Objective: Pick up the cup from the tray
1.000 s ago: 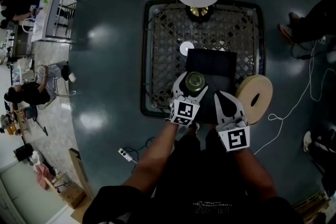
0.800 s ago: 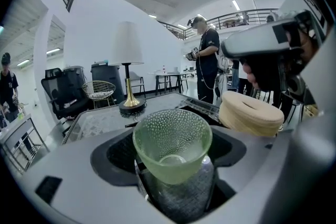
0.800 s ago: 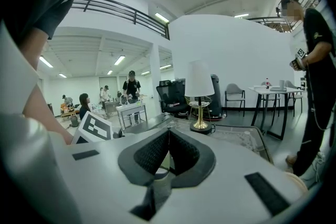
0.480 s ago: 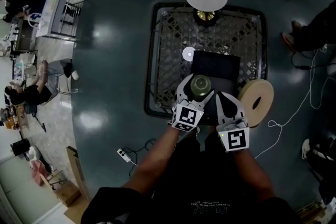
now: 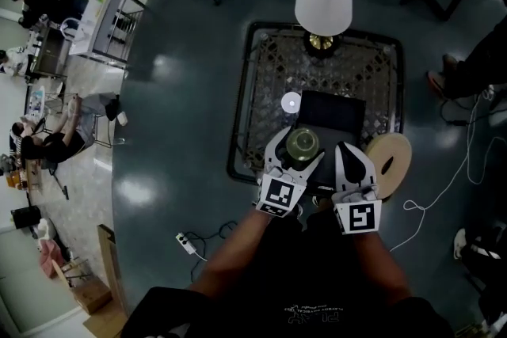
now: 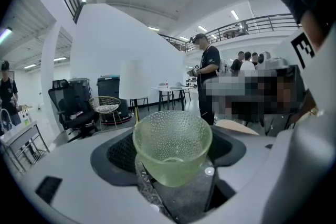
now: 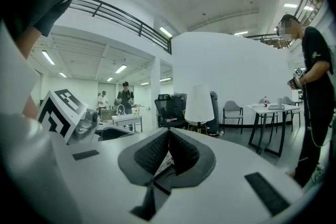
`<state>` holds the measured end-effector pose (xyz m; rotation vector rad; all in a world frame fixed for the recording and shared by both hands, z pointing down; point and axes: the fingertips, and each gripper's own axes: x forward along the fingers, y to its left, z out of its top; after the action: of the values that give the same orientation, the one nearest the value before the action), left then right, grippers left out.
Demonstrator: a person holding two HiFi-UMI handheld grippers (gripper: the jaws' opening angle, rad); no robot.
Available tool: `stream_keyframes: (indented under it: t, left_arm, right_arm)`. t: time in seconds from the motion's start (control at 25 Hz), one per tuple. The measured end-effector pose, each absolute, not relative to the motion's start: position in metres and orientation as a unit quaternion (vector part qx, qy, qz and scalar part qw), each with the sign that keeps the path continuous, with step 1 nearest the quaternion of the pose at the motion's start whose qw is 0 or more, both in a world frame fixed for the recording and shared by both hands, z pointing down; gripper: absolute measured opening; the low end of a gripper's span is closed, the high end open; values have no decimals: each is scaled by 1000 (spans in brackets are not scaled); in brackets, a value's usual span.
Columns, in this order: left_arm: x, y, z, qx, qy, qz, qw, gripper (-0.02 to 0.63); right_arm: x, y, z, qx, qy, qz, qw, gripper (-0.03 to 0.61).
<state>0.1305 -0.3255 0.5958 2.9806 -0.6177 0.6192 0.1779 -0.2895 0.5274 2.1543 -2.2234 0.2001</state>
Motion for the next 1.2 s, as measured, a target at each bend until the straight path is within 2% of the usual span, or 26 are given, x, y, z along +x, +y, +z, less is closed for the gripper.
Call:
stream_keyframes:
  t: [0.28, 0.44, 0.6, 0.92, 1.2]
  left_arm:
    - [106, -318, 546, 959, -235, 159, 19, 394]
    - [96, -309, 524, 959, -247, 139, 18, 394]
    - [83, -305, 506, 959, -251, 133, 18, 394]
    - [68, -314, 492, 953, -276, 125, 9, 394]
    - [62, -320, 485, 950, -289, 118, 7, 394]
  right_arm:
    - [176, -284, 505, 688, -725, 34, 18, 9]
    - [178, -280, 500, 678, -733, 28, 46, 9]
    - [167, -280, 479, 670, -742, 1, 20, 9]
    - [166, -280, 466, 661, -749, -3, 46, 9]
    - [162, -285, 459, 649, -759, -26, 34, 9]
